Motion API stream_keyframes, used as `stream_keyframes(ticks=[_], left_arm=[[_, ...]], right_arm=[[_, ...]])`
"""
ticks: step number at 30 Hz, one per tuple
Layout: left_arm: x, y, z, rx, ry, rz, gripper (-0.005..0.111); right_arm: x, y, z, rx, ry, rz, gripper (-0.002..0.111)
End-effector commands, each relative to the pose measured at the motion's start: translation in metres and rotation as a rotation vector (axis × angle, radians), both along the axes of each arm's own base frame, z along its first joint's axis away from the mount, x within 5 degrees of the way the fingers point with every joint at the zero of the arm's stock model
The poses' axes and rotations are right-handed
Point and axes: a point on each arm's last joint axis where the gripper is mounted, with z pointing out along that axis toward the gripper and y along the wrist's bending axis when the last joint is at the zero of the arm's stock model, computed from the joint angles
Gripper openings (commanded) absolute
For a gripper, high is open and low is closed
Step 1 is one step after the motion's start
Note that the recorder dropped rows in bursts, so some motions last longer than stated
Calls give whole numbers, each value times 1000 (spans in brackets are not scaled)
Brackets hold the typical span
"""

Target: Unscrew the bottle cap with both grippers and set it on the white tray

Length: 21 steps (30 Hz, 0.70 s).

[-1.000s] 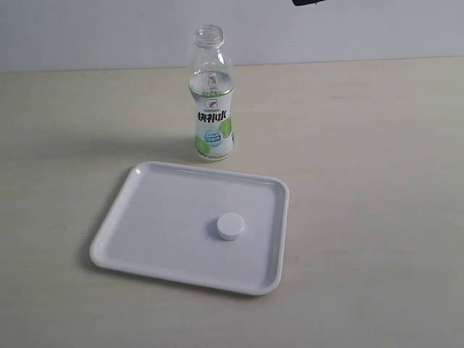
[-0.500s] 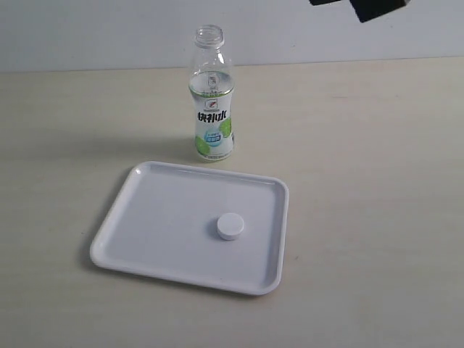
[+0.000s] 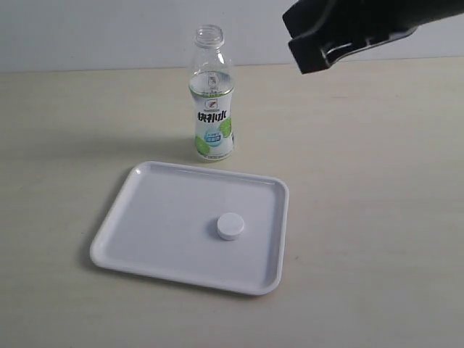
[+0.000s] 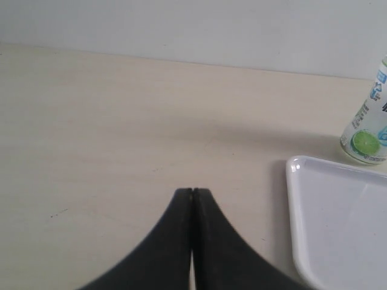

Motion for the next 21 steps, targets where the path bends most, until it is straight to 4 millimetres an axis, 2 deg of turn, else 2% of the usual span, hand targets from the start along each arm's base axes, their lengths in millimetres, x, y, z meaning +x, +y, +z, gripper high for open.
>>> stream_keyframes(ticks=[1, 7, 10, 16, 21], left_arm=[[0, 0, 0, -7, -8, 0, 0], [0, 0, 0, -7, -8, 0, 0], [0, 0, 0, -7, -8, 0, 0], [0, 0, 0, -7, -8, 0, 0], [0, 0, 0, -7, -8, 0, 0]], right_arm=[[-5, -5, -14, 61, -110, -34, 0], [-33, -23, -37, 55, -107, -48, 0], [-49, -43, -48, 70, -119, -105, 0], [-80, -90, -63, 278, -266, -383, 0], [-111, -119, -76, 420, -428, -587, 0]])
